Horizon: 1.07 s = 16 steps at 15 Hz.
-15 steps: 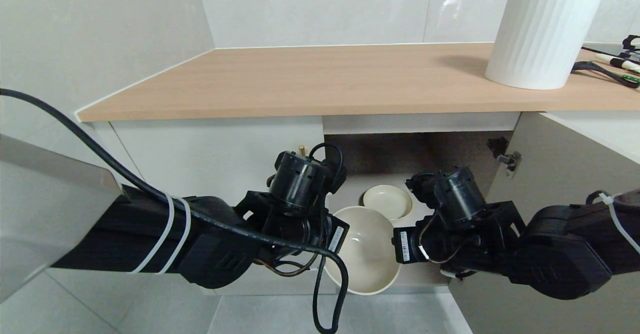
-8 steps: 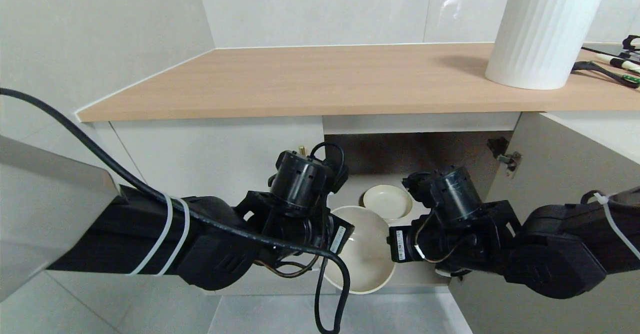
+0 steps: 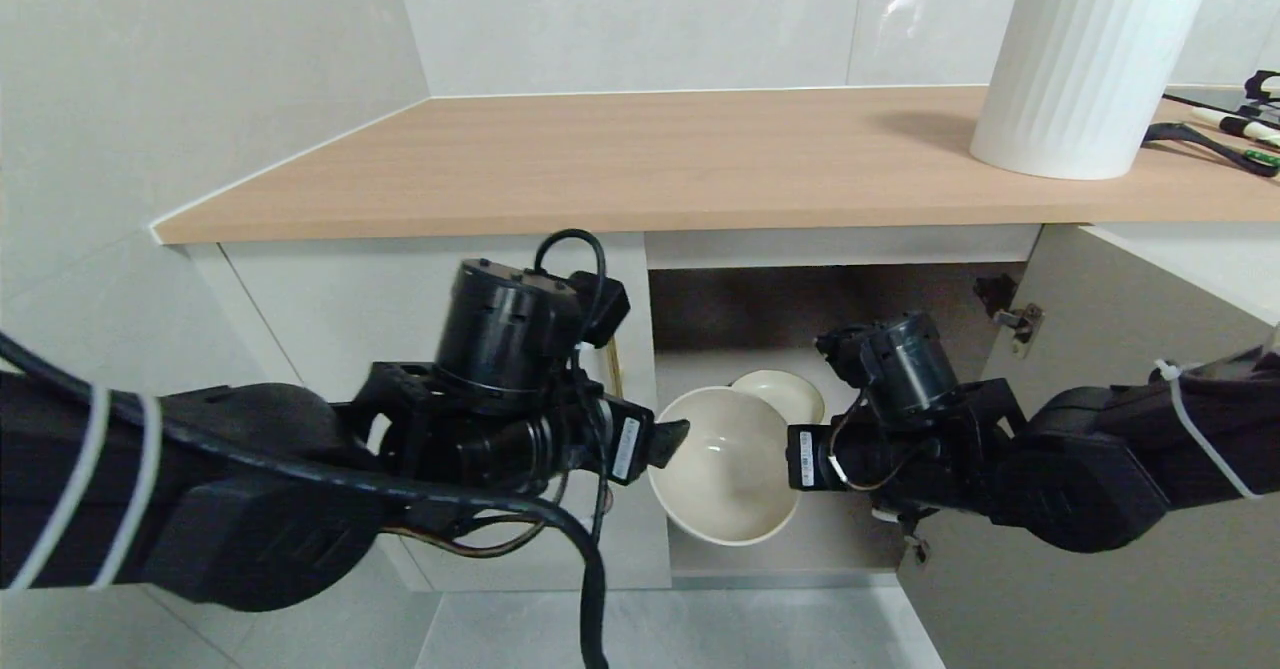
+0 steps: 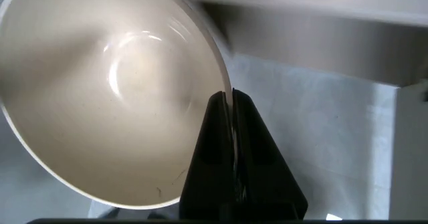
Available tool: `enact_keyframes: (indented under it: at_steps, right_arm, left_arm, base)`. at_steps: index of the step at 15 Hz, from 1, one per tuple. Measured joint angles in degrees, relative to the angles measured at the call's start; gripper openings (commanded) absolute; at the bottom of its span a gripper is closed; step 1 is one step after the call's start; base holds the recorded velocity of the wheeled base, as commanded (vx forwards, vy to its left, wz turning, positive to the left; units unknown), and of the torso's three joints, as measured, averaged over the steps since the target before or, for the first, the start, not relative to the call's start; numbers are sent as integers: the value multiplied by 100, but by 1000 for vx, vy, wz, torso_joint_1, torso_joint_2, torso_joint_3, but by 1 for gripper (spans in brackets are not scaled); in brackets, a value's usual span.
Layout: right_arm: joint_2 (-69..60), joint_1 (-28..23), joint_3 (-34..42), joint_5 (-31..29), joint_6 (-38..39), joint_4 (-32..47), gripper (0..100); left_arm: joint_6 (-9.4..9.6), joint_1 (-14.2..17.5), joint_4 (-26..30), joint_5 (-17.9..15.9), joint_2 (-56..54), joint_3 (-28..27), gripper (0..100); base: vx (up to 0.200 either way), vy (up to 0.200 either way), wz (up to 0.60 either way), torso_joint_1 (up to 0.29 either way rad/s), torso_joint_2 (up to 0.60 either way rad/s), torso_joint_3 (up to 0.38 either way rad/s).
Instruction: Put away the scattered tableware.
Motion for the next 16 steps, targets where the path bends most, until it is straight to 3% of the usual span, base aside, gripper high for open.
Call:
enact_keyframes:
  at_steps: [2, 5, 10, 16]
  right_arm:
    - [367, -215, -424, -290, 272, 5, 0]
    - [1003, -584, -1148, -688, 428, 13, 0]
    - [1974, -1211, -2354, -914, 630, 5, 0]
    - [2625, -1335, -2872, -1111, 666, -1, 0]
  left_arm:
    - [-22, 315, -268, -102, -471, 238, 100]
    - [-37, 523, -323, -200, -835, 345, 100]
    - [-37, 625, -321, -200, -967, 361, 100]
    - [-37, 636, -318, -201, -968, 361, 100]
  base:
    - [0, 0, 0, 0, 0, 0]
    - [0, 0, 0, 0, 0, 0]
    - [0, 0, 0, 0, 0, 0]
    - [0, 0, 0, 0, 0, 0]
